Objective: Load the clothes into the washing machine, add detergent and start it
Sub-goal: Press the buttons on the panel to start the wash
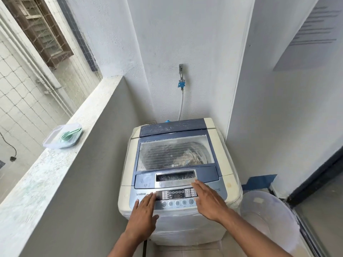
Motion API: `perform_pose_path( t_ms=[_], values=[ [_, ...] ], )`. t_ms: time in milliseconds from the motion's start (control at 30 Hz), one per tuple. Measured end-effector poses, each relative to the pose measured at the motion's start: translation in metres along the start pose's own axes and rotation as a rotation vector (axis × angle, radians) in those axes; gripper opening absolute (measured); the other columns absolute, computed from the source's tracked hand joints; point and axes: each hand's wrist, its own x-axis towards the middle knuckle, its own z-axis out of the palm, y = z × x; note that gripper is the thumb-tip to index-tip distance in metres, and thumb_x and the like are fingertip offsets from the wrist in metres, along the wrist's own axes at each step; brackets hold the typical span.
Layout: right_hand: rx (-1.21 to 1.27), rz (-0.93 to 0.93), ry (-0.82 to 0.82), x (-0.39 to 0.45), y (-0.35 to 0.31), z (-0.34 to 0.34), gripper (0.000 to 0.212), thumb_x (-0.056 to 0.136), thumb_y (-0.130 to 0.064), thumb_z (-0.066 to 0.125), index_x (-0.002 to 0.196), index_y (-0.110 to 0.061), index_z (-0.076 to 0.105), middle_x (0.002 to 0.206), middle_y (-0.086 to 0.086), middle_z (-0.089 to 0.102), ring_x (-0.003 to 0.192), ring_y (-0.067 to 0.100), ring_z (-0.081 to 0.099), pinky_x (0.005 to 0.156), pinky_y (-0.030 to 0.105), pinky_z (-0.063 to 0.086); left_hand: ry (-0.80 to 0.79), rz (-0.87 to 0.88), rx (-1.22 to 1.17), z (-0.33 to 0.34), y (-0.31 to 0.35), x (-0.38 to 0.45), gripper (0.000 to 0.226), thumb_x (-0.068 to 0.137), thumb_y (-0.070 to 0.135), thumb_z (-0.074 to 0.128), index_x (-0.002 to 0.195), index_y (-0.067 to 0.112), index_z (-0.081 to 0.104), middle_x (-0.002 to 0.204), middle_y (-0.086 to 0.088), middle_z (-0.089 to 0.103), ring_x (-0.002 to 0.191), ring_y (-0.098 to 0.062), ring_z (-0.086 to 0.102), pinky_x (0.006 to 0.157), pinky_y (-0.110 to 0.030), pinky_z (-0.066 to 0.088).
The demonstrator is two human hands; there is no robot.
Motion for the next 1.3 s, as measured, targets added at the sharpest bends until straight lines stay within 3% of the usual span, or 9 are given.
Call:
perform_pose_path(
  t_ms=[367, 667, 1000, 1300],
  values=[
    [-0.191, 0.131, 0.061, -0.038, -0.007, 0.023, 0.06, 0.099, -0.039, 0.053, 0.155, -0.024, 0.038, 0.149, -0.002, 0.043, 0.134, 0.021, 0.048, 0.106, 0.04, 0.045, -0.002, -0.058, 0.054, -0.003, -0.03, 0.001, 0.096, 0.103, 0.045, 0.058, 0.166, 0.012, -0.007, 0.176, -0.003, -0.009, 0.163, -0.022, -0.008, 0.122, -0.034, -0.011],
    [-0.221, 0.168, 0.048, -0.045, -0.01, 0.035, 0.067, 0.1, -0.044, 0.053, 0.16, -0.026, 0.03, 0.167, 0.004, 0.028, 0.148, 0.023, 0.038, 0.115, 0.041, 0.04, -0.103, -0.07, 0.022, 0.003, -0.045, 0.025, 0.106, 0.099, 0.058, 0.057, 0.165, 0.015, -0.014, 0.17, 0.001, -0.022, 0.162, -0.021, -0.014, 0.131, -0.042, 0.0],
    [-0.211, 0.287, 0.097, -0.056, -0.001, 0.033, 0.074, 0.094, -0.044, 0.06, 0.159, -0.022, 0.035, 0.145, 0.006, 0.045, 0.125, 0.029, 0.056, 0.101, 0.044, 0.051, -0.042, -0.036, -0.08, 0.024, -0.056, 0.024, 0.11, 0.095, 0.068, 0.054, 0.163, 0.018, -0.016, 0.169, 0.004, -0.026, 0.158, -0.016, -0.018, 0.131, -0.043, 0.002],
    [-0.226, 0.284, 0.07, -0.045, 0.01, 0.018, 0.08, 0.095, -0.038, 0.06, 0.162, -0.02, 0.021, 0.138, 0.008, 0.04, 0.123, 0.028, 0.052, 0.098, 0.04, 0.052, -0.019, -0.046, -0.124, 0.031, -0.058, 0.029, 0.113, 0.092, 0.062, 0.063, 0.165, 0.013, -0.007, 0.173, 0.003, -0.013, 0.161, -0.02, -0.009, 0.13, -0.049, 0.006]
  ],
)
